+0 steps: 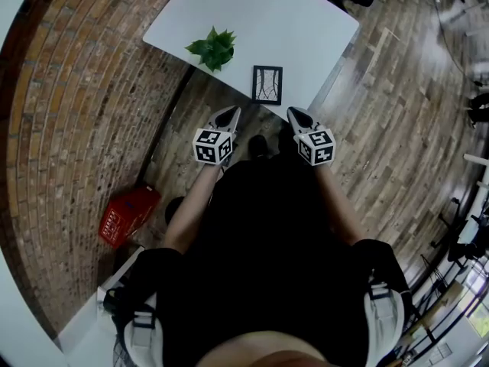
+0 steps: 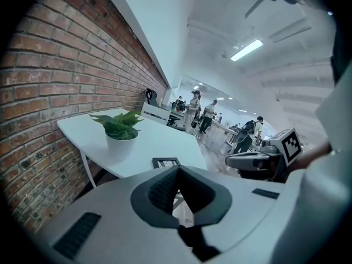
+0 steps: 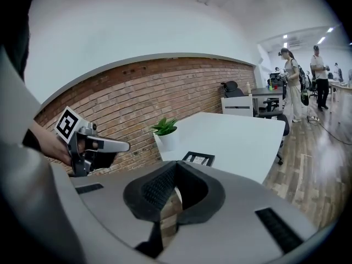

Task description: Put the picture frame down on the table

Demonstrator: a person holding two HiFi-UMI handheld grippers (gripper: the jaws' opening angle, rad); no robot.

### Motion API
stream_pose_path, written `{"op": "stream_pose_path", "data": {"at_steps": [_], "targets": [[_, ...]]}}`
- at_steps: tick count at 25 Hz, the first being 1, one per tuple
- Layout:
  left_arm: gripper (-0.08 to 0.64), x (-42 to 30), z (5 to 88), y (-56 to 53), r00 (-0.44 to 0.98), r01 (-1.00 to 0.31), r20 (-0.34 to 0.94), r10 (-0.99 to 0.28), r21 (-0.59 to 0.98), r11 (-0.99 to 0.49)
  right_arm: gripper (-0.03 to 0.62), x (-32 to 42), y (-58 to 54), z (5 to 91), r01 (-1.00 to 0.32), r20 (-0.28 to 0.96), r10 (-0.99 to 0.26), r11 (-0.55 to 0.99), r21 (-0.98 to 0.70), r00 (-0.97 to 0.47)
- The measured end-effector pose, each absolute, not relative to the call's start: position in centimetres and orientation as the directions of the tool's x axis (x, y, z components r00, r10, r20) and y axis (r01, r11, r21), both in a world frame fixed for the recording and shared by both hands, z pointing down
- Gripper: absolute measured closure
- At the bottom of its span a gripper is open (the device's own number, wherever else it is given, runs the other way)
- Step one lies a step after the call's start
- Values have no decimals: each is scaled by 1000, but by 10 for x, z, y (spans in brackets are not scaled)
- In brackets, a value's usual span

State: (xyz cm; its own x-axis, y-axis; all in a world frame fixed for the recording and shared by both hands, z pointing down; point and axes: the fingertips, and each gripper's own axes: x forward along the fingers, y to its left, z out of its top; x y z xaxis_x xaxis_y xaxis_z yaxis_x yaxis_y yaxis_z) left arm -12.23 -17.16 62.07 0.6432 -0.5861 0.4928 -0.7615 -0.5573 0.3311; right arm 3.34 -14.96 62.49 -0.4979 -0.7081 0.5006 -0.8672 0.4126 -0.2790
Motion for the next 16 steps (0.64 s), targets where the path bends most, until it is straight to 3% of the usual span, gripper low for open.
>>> {"op": "stream_pose_path", "data": {"at_steps": [16], "targets": [[540,-109,616,-184,680,-728,479,-556,346,-592,597,31,-163,619,-879,494,-728,388,-277,-476]]}}
